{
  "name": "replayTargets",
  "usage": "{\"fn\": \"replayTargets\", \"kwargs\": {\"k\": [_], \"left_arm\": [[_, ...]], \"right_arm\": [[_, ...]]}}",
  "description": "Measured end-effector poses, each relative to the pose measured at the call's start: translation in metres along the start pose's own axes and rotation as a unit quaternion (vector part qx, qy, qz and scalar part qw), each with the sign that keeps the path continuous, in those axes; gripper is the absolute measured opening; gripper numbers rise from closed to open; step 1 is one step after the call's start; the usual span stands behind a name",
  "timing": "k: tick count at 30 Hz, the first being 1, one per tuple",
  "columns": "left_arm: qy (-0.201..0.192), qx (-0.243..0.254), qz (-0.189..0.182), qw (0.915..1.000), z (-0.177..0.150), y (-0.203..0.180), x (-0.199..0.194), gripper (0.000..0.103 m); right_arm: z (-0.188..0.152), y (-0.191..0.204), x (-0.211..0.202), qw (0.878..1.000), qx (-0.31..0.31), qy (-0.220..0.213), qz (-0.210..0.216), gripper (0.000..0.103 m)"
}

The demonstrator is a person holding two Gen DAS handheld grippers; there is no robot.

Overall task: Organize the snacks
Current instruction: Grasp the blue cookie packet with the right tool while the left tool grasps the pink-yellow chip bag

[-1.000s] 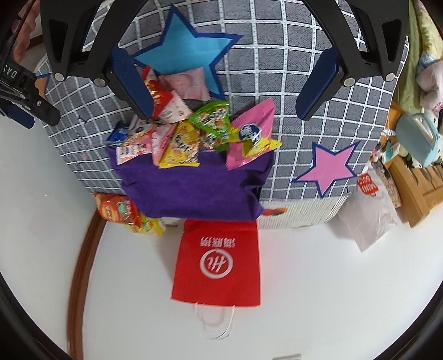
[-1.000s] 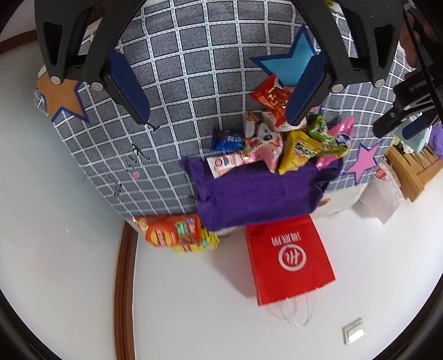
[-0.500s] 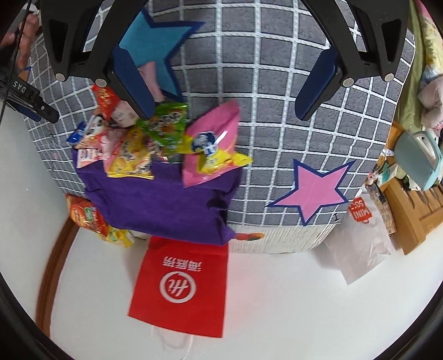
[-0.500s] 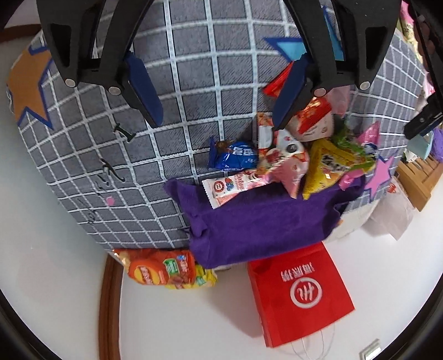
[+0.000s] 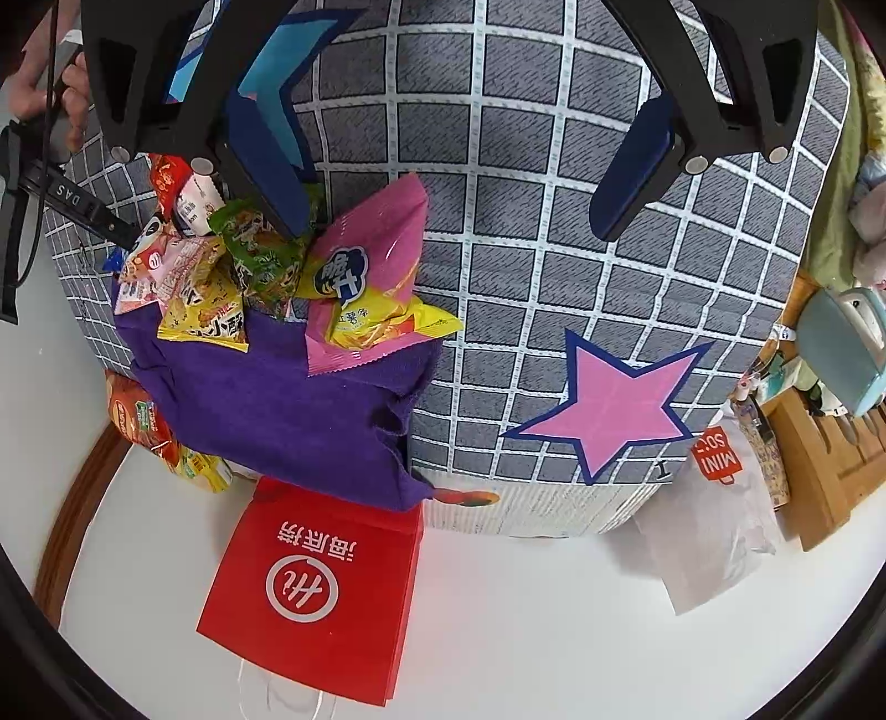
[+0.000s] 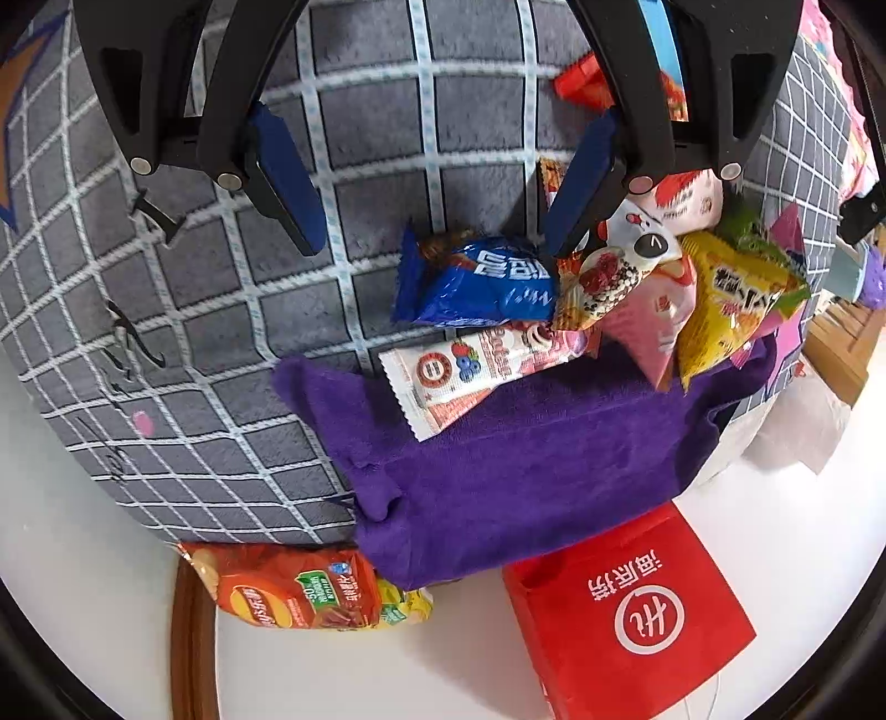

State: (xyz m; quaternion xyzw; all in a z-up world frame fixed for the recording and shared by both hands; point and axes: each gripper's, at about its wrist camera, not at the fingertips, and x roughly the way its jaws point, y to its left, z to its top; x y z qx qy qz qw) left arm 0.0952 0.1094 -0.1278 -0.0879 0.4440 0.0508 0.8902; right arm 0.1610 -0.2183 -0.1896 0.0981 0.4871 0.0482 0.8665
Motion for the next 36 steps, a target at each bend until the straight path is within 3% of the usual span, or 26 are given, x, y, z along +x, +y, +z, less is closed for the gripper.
{"fn": "replayTargets", "kwargs": {"k": [10,12,13,20,28,34,36], "left_arm": [[0.007,0.005,-0.026,0.9996,0.009,-0.011,0.019,0.101],[0.005,0.006,-0.033,0.9994,0.012,-0.012,0.019,0.101],[0.004,0.006,-0.036,0.9993,0.012,-0.013,0.019,0.101],[0.005,0.02,-0.031,0.9993,0.016,-0.021,0.026,0.101],[0.03,-0.018,-0.041,0.9986,0.025,-0.013,0.048,0.095],[0.05,-0.034,-0.06,0.9964,0.026,-0.014,0.065,0.078],[0.053,-0.039,-0.075,0.9949,0.025,-0.014,0.067,0.063]], "right_arm": [[0.016,0.001,0.016,1.0,0.009,-0.015,0.017,0.08],[0.016,0.001,0.02,1.0,0.003,-0.01,0.021,0.061],[0.016,0.002,0.022,1.0,-0.002,-0.006,0.021,0.057],[0.011,0.009,0.018,0.999,-0.041,-0.018,0.002,0.053],[0.0,-0.008,-0.001,0.998,-0.051,-0.015,-0.022,0.052],[-0.01,-0.018,0.002,0.999,-0.038,-0.008,-0.018,0.052],[-0.01,-0.019,0.001,0.999,-0.032,-0.012,-0.015,0.051]]}}
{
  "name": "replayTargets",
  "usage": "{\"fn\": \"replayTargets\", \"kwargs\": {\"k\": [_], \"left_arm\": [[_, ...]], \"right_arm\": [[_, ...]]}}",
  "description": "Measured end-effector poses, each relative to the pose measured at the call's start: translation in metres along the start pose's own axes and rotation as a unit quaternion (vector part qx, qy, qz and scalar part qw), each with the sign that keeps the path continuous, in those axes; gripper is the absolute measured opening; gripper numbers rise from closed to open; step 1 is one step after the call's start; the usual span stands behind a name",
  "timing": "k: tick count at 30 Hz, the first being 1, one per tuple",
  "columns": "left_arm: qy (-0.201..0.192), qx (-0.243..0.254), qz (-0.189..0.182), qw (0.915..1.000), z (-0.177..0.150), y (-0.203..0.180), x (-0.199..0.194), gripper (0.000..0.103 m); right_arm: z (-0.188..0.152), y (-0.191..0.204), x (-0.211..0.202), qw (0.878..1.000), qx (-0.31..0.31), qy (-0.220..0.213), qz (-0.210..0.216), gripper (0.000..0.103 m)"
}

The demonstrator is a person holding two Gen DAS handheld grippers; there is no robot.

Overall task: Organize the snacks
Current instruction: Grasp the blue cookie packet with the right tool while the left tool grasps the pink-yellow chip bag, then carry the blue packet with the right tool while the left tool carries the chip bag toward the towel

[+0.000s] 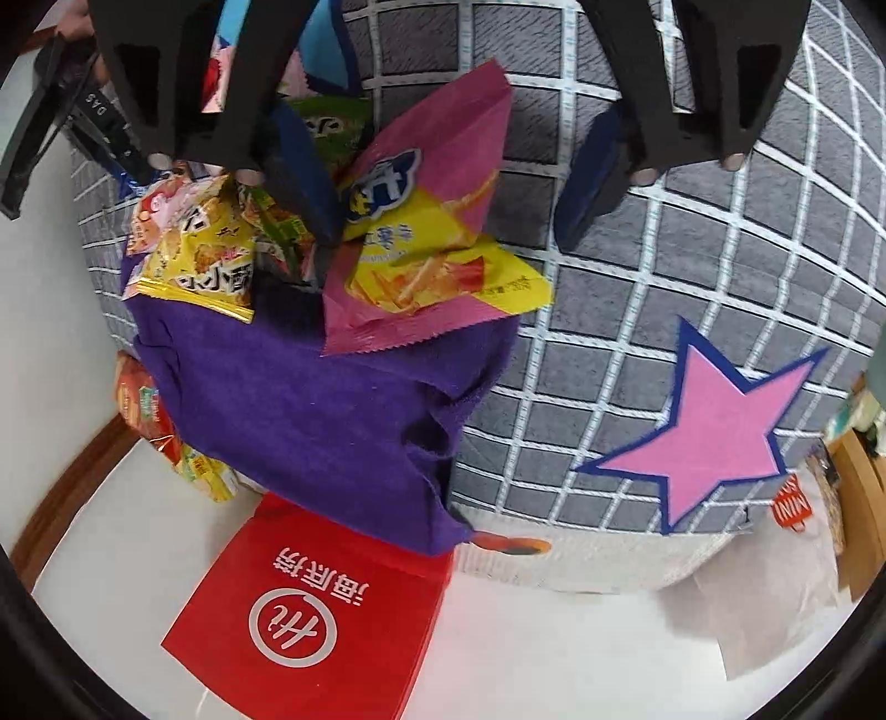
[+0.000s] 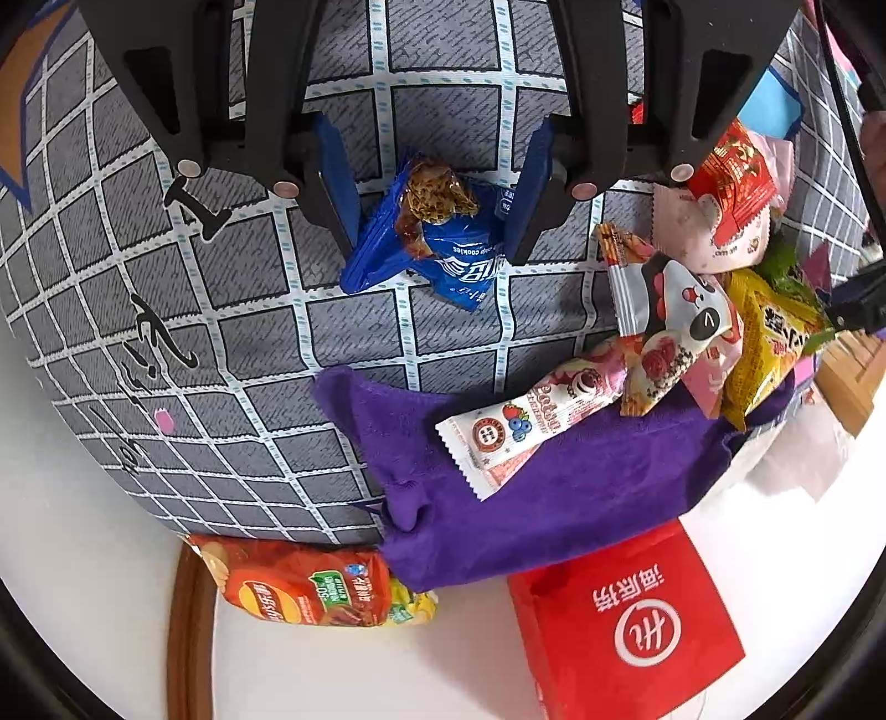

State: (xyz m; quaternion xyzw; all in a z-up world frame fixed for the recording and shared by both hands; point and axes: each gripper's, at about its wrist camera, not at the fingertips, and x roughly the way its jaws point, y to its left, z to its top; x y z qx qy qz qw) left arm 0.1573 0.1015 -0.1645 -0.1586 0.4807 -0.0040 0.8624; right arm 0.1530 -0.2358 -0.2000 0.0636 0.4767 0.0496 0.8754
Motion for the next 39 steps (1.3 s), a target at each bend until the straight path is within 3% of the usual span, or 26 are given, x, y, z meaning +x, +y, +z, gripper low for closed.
{"fn": "replayTargets", "kwargs": {"k": [3,8,25,30,35,39], "left_arm": [[0.006,-0.002,-0.022,0.9997,0.0,-0.001,0.001,0.05],[-0.003,0.011,-0.009,0.9999,-0.003,-0.005,-0.005,0.046],[-0.058,0.022,0.003,0.9981,-0.006,-0.003,-0.076,0.044],[-0.089,0.048,0.027,0.9945,0.001,-0.016,-0.098,0.045],[-0.098,0.06,0.009,0.9934,0.014,-0.027,-0.111,0.044],[-0.116,0.079,0.018,0.99,0.025,-0.04,-0.12,0.044]], "right_arm": [[0.001,-0.001,-0.001,1.0,0.001,0.002,0.005,0.048],[-0.001,-0.002,-0.007,1.0,0.005,0.001,0.012,0.044],[-0.005,0.007,-0.063,0.999,0.0,-0.037,0.022,0.042],[0.007,0.011,-0.084,0.998,-0.004,-0.057,0.011,0.042],[0.026,0.016,-0.103,0.997,-0.012,-0.079,0.005,0.042],[0.042,0.02,-0.115,0.995,-0.019,-0.094,0.002,0.042]]}}
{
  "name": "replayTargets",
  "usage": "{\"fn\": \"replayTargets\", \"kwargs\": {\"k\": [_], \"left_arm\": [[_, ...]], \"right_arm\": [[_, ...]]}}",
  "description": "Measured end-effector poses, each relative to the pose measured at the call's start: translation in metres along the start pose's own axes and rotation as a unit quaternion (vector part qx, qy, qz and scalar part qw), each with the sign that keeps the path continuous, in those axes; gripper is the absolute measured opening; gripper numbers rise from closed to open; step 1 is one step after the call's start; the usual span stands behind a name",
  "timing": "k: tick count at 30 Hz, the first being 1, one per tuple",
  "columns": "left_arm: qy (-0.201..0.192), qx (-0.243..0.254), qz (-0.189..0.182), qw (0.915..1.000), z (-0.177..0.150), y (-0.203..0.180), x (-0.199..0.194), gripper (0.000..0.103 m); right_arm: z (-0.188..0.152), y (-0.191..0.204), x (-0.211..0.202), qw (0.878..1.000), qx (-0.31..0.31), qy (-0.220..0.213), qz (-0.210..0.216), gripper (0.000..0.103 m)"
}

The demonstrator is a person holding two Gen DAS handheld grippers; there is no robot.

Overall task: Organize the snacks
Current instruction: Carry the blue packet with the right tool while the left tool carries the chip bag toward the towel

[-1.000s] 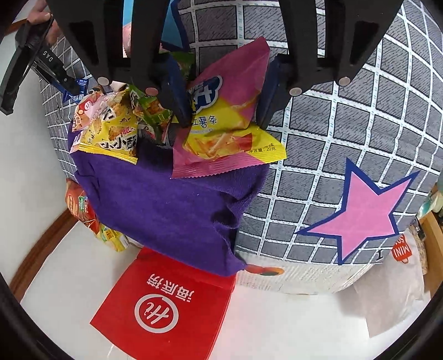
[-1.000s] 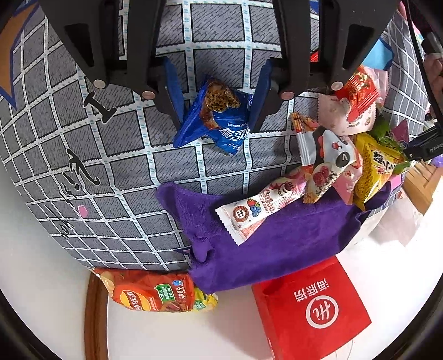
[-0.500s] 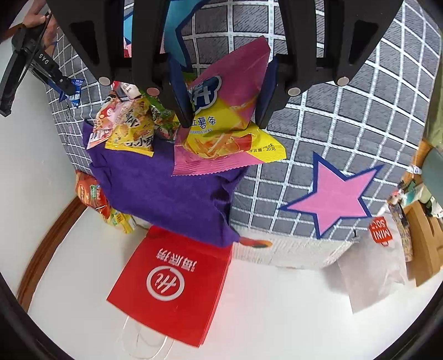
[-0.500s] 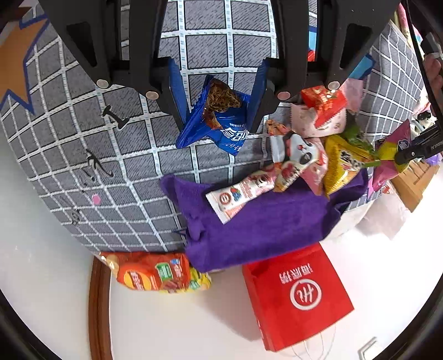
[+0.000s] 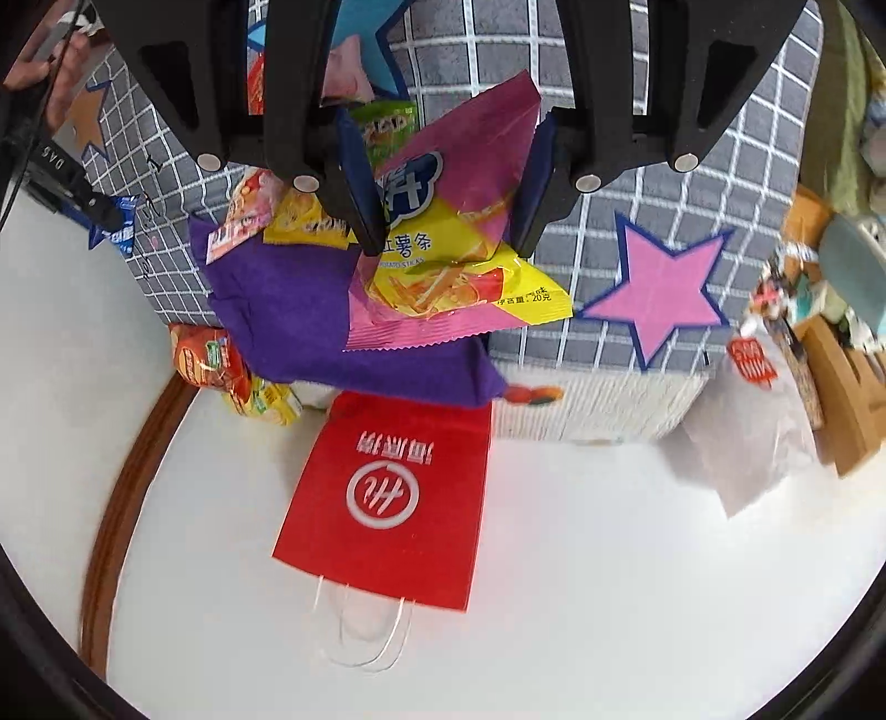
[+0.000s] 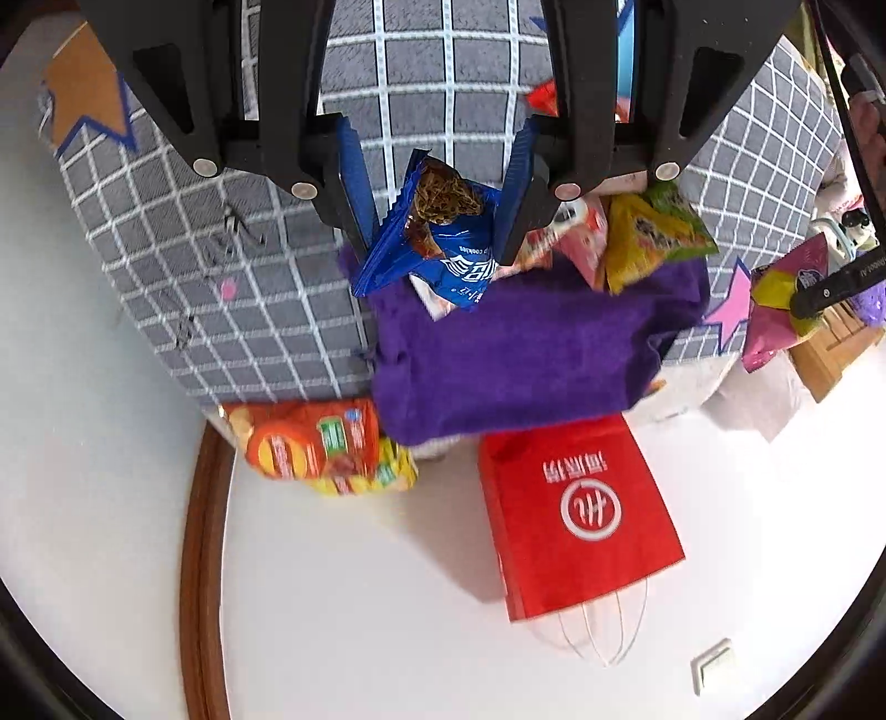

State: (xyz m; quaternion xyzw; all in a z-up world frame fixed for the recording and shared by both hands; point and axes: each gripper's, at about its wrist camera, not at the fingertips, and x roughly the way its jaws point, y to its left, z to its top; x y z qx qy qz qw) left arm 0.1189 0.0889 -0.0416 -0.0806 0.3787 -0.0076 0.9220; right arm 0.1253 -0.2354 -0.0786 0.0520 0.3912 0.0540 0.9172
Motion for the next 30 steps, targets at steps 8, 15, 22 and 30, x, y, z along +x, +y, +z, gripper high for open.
{"fn": "replayTargets", "kwargs": {"k": [8,15,22,30], "left_arm": [[-0.024,0.023,0.004,0.9994,0.029,-0.016,-0.005,0.045],[-0.028,0.044,-0.001,0.9986,0.045,-0.034,0.007,0.045],[-0.016,0.05,-0.003,0.9986,0.055,-0.045,0.032,0.045],[0.001,0.043,0.005,0.9991,0.065,-0.036,0.066,0.045]], "right_arm": [[0.026,0.005,-0.009,1.0,-0.015,-0.021,-0.011,0.042],[0.044,0.008,-0.01,0.999,-0.017,-0.03,0.001,0.042],[0.061,0.009,0.004,0.999,-0.018,-0.029,0.008,0.042],[0.083,0.018,0.04,0.999,-0.02,-0.017,0.025,0.042]]}}
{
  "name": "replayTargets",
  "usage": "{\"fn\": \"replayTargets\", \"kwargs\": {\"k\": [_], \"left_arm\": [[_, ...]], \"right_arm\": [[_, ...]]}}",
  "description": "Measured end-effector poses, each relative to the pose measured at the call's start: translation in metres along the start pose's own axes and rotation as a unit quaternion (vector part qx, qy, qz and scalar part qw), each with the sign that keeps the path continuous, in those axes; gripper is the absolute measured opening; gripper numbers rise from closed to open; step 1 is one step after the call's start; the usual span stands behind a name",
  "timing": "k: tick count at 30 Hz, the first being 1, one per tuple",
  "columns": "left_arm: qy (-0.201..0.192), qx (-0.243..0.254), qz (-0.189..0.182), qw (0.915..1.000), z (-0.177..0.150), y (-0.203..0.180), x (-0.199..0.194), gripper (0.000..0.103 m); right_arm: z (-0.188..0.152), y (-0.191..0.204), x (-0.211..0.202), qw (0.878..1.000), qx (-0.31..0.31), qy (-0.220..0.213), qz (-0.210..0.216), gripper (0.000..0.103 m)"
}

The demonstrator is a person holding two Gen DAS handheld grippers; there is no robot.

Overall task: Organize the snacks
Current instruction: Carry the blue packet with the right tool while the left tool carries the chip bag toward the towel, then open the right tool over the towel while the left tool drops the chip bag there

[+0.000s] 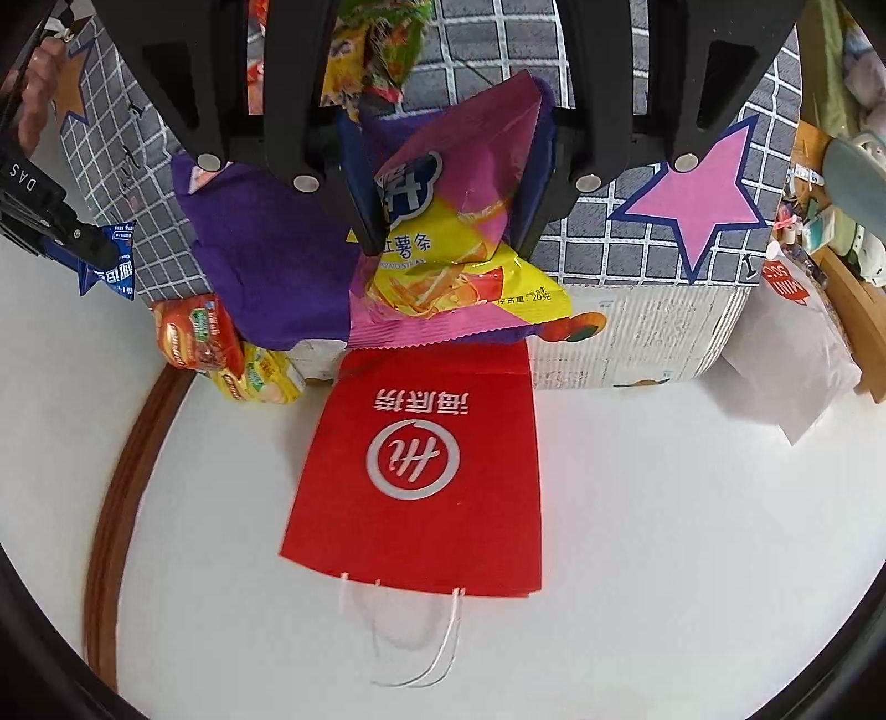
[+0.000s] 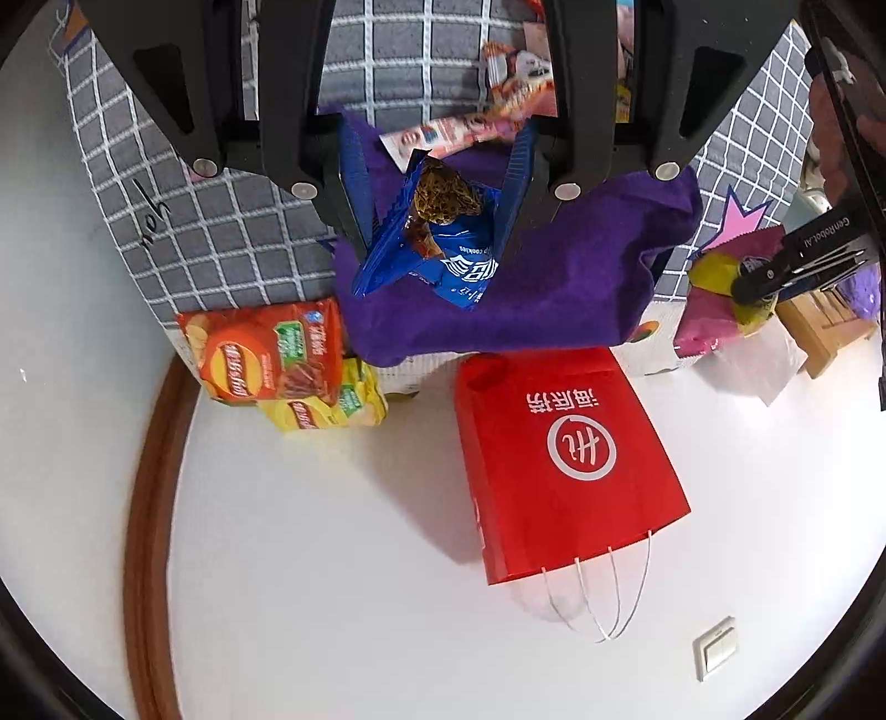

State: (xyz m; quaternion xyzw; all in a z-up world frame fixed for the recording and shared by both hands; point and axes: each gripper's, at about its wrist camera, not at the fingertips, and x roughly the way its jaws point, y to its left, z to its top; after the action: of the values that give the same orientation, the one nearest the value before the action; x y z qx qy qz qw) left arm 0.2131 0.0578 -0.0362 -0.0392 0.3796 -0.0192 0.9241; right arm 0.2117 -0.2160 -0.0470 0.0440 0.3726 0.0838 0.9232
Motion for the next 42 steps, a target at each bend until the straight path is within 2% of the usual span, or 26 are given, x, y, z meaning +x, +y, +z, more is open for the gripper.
{"fn": "replayTargets", "kwargs": {"k": [12,21,26,30,35,42], "left_arm": [[0.017,-0.017,0.011,0.9996,0.018,0.017,0.045,0.045],[0.031,-0.031,0.002,0.9991,0.03,0.019,0.078,0.045],[0.04,-0.038,-0.003,0.9985,0.032,0.021,0.099,0.045],[0.052,-0.046,-0.008,0.9975,0.03,0.024,0.115,0.045],[0.061,-0.051,-0.017,0.9967,0.026,0.025,0.129,0.045],[0.08,-0.052,-0.021,0.9952,0.02,0.027,0.145,0.045]], "right_arm": [[0.031,0.013,0.054,1.0,-0.007,0.005,0.022,0.042],[0.057,0.016,0.089,0.999,0.002,0.01,0.045,0.042],[0.071,0.024,0.105,0.999,-0.013,0.007,0.052,0.042],[0.068,0.026,0.124,0.998,-0.027,0.017,0.049,0.042],[0.061,0.019,0.156,0.997,-0.023,0.059,0.037,0.042],[0.049,0.002,0.177,0.995,-0.015,0.09,0.034,0.043]]}}
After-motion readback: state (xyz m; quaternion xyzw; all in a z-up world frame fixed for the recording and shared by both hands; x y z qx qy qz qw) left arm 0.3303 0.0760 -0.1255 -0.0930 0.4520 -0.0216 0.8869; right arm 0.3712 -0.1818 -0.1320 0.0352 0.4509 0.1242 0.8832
